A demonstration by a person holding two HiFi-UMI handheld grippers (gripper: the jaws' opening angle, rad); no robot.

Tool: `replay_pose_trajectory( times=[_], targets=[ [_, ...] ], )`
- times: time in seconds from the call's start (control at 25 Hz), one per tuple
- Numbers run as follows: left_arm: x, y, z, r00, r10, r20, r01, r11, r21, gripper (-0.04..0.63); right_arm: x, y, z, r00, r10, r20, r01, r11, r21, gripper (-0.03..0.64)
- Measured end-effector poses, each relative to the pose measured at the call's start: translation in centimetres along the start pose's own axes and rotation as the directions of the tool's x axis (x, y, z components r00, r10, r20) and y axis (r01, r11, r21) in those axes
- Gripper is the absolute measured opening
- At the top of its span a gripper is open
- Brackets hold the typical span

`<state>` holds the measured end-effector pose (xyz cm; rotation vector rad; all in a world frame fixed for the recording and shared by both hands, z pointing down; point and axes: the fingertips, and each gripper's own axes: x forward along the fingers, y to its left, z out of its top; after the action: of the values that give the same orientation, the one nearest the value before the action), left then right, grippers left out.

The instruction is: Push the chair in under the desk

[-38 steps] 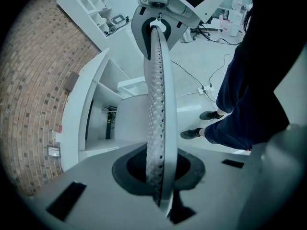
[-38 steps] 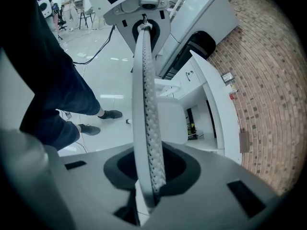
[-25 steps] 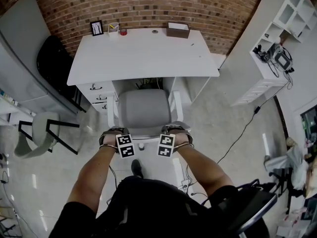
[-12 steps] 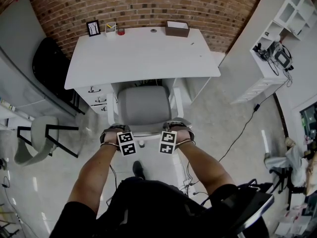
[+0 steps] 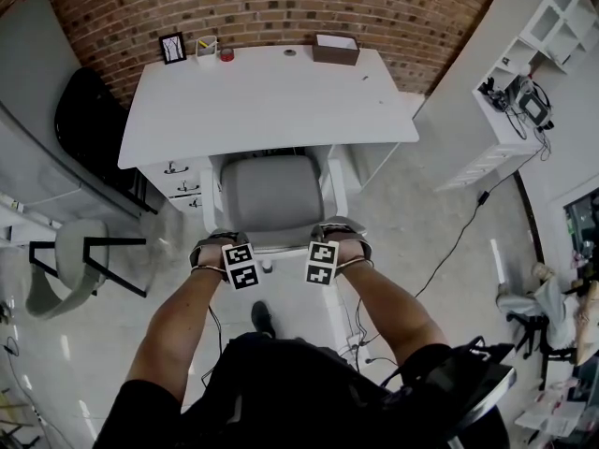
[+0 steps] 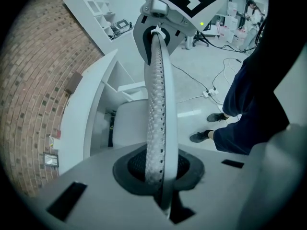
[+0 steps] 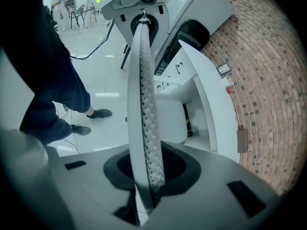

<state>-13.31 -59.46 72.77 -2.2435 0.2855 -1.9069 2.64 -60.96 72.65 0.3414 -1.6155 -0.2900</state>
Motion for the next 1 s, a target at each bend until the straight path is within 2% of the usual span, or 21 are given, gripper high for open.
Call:
replay_pose_trajectory(
  times=[0.52, 0.64, 0.84, 1.0],
  targets=[
    [-0.2, -0.4, 0.1, 0.998, 0.007, 0.068, -0.008, 1.0, 0.018, 0.041, -0.1, 0.2, 0.0, 1.0, -0.004, -0.008, 0.004, 0.999, 0.043, 0.101],
    [-0.7, -0.1, 0.4, 0.994, 0.021, 0.106, -0.022, 1.0, 0.01, 0.054, -0.8, 0.0, 0.1, 1.0, 0.016, 0.023, -0.018, 0.997, 0.079, 0.119],
    [-2.8, 0.1, 1.2, 0.965, 0.023, 0.26, -0.015, 0.999, -0.034, 0.104, -2.7, -0.3, 0.4, 0.993, 0.049, 0.105, -0.068, 0.98, 0.187, 0.176],
    [-5.0, 0.1, 1.4, 0.931, 0.017, 0.365, 0.028, 0.993, -0.118, 0.166, -4.4, 0.0, 0.2, 0.982, 0.079, 0.173, -0.126, 0.95, 0.285, 0.184]
  ],
)
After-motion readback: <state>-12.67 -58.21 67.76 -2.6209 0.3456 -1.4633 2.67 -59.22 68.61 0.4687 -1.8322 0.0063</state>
